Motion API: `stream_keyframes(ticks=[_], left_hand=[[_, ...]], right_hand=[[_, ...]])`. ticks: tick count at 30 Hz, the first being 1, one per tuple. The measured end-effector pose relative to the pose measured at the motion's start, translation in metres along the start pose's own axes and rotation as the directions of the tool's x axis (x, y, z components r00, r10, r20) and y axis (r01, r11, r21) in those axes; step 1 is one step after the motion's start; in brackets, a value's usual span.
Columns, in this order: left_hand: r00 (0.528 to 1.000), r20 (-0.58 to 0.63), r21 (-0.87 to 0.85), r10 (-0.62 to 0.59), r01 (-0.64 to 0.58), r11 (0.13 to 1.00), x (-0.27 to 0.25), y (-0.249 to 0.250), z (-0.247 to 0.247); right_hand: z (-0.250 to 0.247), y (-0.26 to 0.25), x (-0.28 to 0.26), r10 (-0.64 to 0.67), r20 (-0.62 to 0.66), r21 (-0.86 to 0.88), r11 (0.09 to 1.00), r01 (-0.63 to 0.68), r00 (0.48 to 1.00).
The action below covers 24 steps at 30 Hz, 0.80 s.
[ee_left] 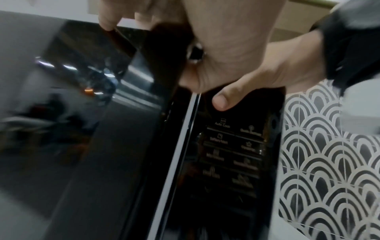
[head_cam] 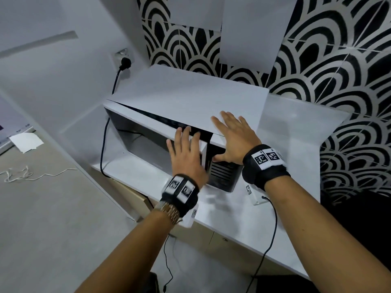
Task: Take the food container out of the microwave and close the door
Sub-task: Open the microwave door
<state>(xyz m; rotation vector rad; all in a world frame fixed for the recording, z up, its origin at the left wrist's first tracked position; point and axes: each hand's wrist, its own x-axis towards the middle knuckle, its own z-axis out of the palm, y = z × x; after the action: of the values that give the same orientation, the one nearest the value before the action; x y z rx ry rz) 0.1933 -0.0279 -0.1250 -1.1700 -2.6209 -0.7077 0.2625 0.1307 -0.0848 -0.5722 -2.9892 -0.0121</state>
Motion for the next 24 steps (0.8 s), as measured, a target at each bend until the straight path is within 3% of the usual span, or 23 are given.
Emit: stream_keyframes(ticks=[2, 7, 12, 16, 20, 24], left_hand=[[0.999, -0.029, -0.018, 0.027, -0.027, 0.999, -0.02, -0.014, -0.008], [0.992, 0.078, 0.052, 0.094, -0.098, 0.994, -0.029, -0.019, -0.029], [0.985, 0.111, 0.078, 0.136, -0.145, 0.986, -0.035, -0.023, -0.046], [0.983, 0.154, 0.055, 0.099, -0.109, 0.993, -0.039, -0.023, -0.06], [0.987, 0.151, -0.03, 0.058, -0.054, 0.998, -0.052, -0.03, -0.074], [0.986, 0.167, 0.051, -0.012, 0.004, 0.999, -0.067, -0.038, -0.092]], right_hand=[[0.0, 0.001, 0.0, 0.002, 0.002, 0.007, 1.0, -0.002, 1.0], [-0.002, -0.001, -0.001, 0.0, 0.017, -0.008, 1.0, 0.0, 1.0], [-0.004, -0.007, -0.002, 0.025, 0.029, -0.026, 0.999, -0.025, 0.999], [-0.004, -0.02, -0.01, 0.057, 0.003, -0.04, 0.998, -0.056, 0.998], [0.003, -0.036, -0.019, 0.068, -0.106, -0.042, 0.996, -0.073, 0.992], [0.007, -0.038, -0.022, 0.073, -0.154, -0.038, 0.996, -0.079, 0.985]])
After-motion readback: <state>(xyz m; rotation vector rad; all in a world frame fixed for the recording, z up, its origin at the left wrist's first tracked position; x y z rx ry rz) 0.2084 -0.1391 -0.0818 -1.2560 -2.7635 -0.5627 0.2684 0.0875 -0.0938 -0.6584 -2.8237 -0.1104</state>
